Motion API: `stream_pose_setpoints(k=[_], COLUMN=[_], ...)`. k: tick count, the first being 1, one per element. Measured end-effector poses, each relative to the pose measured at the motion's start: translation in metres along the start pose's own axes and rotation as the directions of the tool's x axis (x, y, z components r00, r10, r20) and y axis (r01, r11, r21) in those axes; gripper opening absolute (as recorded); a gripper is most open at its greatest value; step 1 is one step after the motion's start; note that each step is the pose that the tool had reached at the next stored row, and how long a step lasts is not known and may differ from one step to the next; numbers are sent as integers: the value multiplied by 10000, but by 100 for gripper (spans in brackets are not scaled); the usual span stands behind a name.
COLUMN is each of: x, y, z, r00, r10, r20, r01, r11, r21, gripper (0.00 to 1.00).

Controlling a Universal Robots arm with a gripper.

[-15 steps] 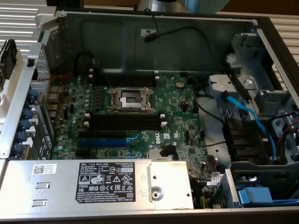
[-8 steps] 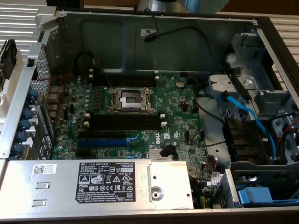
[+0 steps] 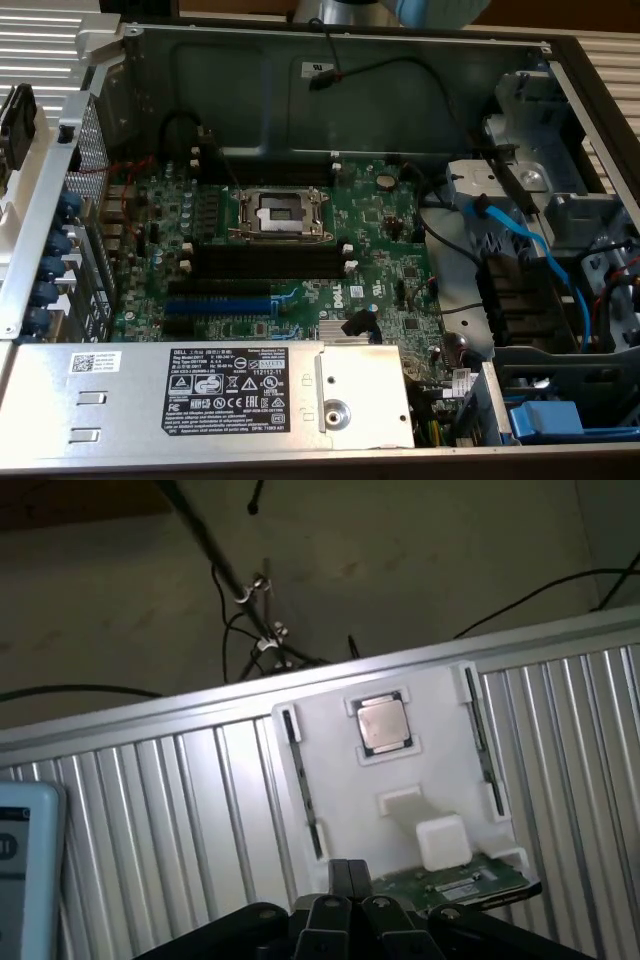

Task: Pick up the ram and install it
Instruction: 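Pick up the ram and move it above insertion slot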

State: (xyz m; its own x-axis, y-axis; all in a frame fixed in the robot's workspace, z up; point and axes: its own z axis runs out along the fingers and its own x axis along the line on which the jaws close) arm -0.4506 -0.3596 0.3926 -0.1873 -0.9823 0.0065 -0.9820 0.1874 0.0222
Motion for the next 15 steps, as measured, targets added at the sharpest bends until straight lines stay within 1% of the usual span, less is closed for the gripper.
stream_pose_setpoints(k=[2,5,7,10,12,15], x=[0,0,0,-5,-10,-31], y=[0,0,0,1,13,68], z=[0,0,0,0,0,1], r00=[9993,9959,9919,9841,9809,9787], r10=[-365,-909,-1266,-1774,-1946,-2051], r20=[-8,-21,-29,-40,-44,-47], r01=[365,909,1266,1774,1946,2051], r11=[9993,9959,9920,9841,9809,9787], r21=[2,5,7,8,8,9], gripper=[10,10,10,10,10,10])
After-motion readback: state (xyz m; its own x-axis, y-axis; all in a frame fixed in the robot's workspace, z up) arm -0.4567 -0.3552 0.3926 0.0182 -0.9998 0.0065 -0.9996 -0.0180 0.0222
